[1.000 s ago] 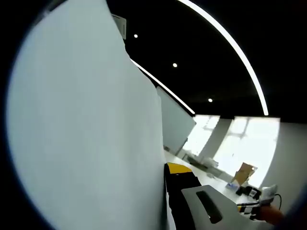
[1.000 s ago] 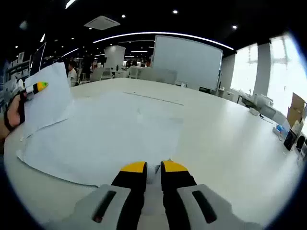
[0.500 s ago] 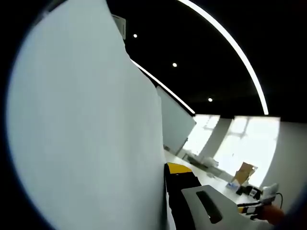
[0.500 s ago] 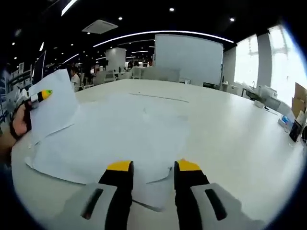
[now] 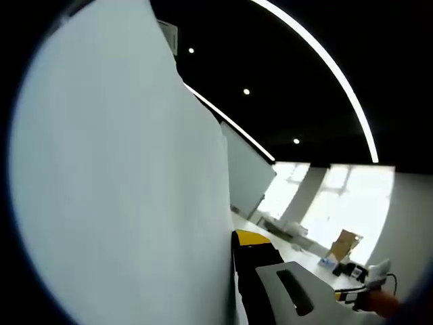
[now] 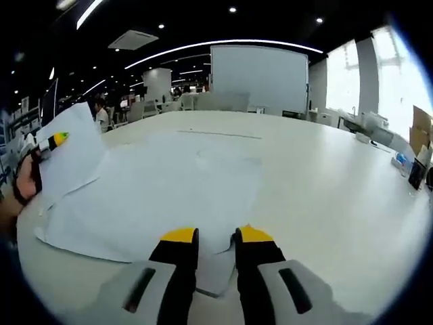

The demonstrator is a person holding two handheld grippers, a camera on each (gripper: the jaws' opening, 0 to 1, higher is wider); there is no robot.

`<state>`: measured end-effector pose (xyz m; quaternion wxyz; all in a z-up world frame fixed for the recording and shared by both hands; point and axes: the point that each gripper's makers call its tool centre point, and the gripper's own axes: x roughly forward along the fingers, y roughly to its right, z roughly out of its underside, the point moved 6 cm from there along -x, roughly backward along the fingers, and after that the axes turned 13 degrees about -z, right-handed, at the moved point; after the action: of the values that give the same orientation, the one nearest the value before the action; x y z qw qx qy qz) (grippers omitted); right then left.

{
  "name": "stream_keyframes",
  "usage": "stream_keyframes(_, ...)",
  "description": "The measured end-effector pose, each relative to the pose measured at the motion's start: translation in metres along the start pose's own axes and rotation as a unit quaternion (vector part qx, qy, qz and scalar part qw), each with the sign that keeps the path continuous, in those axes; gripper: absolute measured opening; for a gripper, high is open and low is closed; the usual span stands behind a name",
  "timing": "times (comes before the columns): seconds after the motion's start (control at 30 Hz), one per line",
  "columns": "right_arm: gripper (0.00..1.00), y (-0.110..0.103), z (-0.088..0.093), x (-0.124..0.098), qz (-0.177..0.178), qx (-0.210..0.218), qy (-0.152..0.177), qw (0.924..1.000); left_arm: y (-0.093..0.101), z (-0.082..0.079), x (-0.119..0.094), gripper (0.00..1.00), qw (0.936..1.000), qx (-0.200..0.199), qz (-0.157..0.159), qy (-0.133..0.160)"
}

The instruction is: Organize the stack of printing papers by aligning and flattening the scattered papers on the table

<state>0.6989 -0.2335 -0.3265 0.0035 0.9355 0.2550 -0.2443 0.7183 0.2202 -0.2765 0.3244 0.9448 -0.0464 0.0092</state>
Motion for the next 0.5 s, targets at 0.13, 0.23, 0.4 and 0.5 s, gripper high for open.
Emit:
stream_keyframes(0.13,0.10,0.0030,0.0003,-0.0009,0.009,-0.009,0.003,0.9999,-0.0002,-0.0001,0.0000,0.06,1.0000,-0.001,0.000,0.000)
stream_keyframes(0.23,0.05,0.0046,0.0007,-0.0014,0.013,-0.014,0.005,0.9998,-0.0001,0.0001,-0.0001,0.06,1.0000,0.000,0.000,0.000)
stream_keyframes(0.4,0.00,0.0050,0.0009,-0.0012,0.015,-0.028,0.005,0.9995,0.0003,0.0002,0.0001,0.06,1.0000,-0.001,0.000,0.000)
stream_keyframes(0.5,0.00,0.0054,0.0009,-0.0008,0.016,-0.032,0.006,0.9993,0.0002,0.0002,0.0003,0.06,1.0000,-0.001,0.000,0.000)
